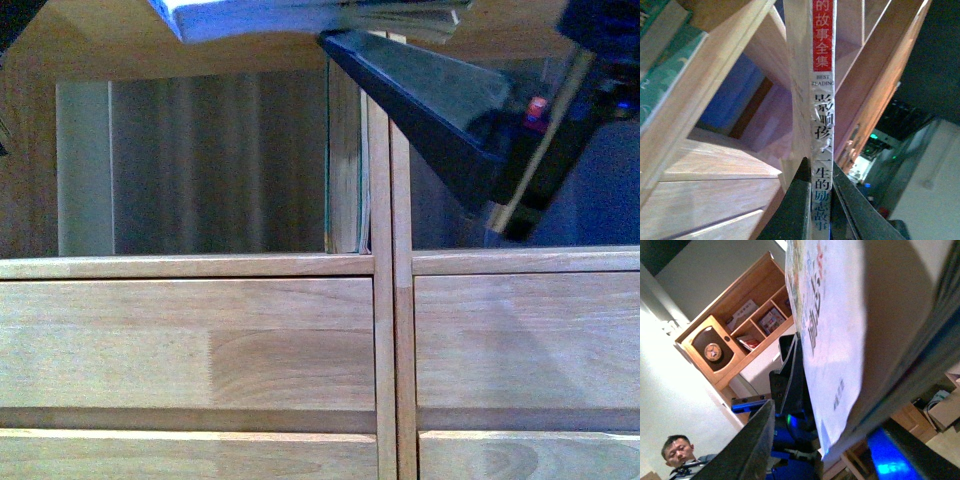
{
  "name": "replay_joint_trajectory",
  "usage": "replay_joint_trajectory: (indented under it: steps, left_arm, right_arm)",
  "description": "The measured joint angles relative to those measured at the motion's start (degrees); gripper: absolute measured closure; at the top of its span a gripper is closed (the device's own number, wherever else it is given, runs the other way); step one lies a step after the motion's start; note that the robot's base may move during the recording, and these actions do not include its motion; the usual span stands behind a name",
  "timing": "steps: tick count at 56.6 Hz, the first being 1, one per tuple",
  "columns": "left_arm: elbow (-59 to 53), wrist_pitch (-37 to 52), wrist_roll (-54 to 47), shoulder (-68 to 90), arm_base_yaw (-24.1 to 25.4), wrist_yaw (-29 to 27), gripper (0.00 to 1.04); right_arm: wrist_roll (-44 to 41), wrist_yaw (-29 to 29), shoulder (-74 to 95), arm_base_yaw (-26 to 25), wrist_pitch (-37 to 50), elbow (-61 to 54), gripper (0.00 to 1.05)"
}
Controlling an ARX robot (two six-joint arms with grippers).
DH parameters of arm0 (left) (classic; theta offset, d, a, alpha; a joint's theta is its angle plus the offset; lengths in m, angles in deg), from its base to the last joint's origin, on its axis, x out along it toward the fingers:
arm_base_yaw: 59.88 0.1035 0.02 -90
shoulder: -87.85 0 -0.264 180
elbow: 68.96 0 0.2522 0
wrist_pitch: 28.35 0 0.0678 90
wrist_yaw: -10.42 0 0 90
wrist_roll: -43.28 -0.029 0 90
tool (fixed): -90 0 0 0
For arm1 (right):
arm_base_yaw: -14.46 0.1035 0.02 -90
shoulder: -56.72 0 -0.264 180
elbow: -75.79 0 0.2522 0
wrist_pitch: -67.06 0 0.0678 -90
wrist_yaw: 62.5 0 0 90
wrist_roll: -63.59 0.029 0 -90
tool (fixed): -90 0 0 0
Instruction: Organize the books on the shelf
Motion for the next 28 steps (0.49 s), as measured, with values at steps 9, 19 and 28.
replay_joint_trajectory:
  steps: [9, 19, 28]
  left_arm:
    - [4.92, -10.88, -15.15, 1.57, 0.09, -4.33, 0.98]
    - [14.03, -20.98, -36.37, 8.04, 1.25, -12.83, 0.98]
    - [23.47, -28.22, -47.36, 15.50, 2.75, -19.67, 0.98]
  right_arm:
    - [-2.34, 4.76, -7.30, -7.32, -4.70, -3.93, 0.07]
    - [-14.51, 10.38, -20.31, -19.71, -18.60, -7.10, 0.07]
    - [-23.23, 14.88, -28.39, -30.47, -25.16, -8.90, 0.07]
